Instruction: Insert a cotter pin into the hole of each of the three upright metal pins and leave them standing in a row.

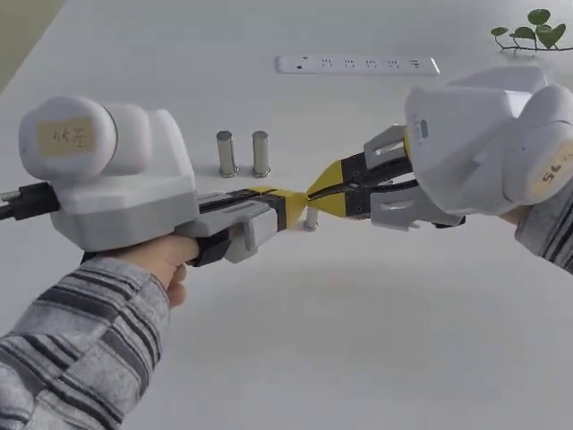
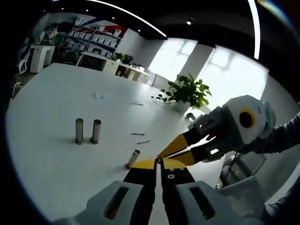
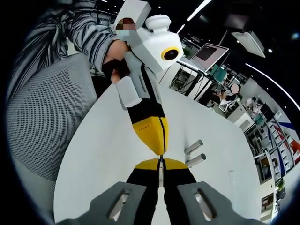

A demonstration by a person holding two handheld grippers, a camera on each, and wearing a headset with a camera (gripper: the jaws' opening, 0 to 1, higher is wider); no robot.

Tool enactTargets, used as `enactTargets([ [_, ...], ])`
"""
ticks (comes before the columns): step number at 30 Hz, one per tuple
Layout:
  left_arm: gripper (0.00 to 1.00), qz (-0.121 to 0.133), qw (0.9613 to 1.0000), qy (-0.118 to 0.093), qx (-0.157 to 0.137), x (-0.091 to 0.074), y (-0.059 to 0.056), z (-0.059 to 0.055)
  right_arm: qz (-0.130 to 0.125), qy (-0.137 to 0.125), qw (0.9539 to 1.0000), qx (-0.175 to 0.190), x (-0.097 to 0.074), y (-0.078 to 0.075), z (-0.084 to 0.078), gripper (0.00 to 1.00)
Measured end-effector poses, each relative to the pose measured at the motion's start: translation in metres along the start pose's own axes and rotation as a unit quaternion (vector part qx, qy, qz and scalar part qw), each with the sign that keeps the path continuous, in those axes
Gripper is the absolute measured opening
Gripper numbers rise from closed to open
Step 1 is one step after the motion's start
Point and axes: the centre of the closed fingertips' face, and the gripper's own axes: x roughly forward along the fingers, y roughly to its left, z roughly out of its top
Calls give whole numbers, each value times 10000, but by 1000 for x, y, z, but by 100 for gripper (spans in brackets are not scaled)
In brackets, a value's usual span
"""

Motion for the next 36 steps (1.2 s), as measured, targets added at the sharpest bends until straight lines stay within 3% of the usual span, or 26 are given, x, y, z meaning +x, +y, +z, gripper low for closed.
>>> enactTargets([
  [8,0,-68,9994,85,335,0,-2,-4,66,32,10000,42,1,3,-1,0],
  [18,0,-190,9944,178,1026,-1,-6,-9,259,-45,9966,778,1,6,-9,4],
  [23,0,-304,9869,308,1554,-5,-8,-15,472,-134,9912,1226,0,11,-13,6],
  [27,0,-473,9835,366,1705,-7,-11,-19,734,-221,9849,1554,0,19,-17,6],
  [31,0,-593,9767,491,2001,-9,-13,-26,969,-364,9760,1914,-2,29,-14,7],
  [36,0,-834,9677,575,2308,-9,-20,-32,1166,-414,9711,2040,-2,36,-13,7],
])
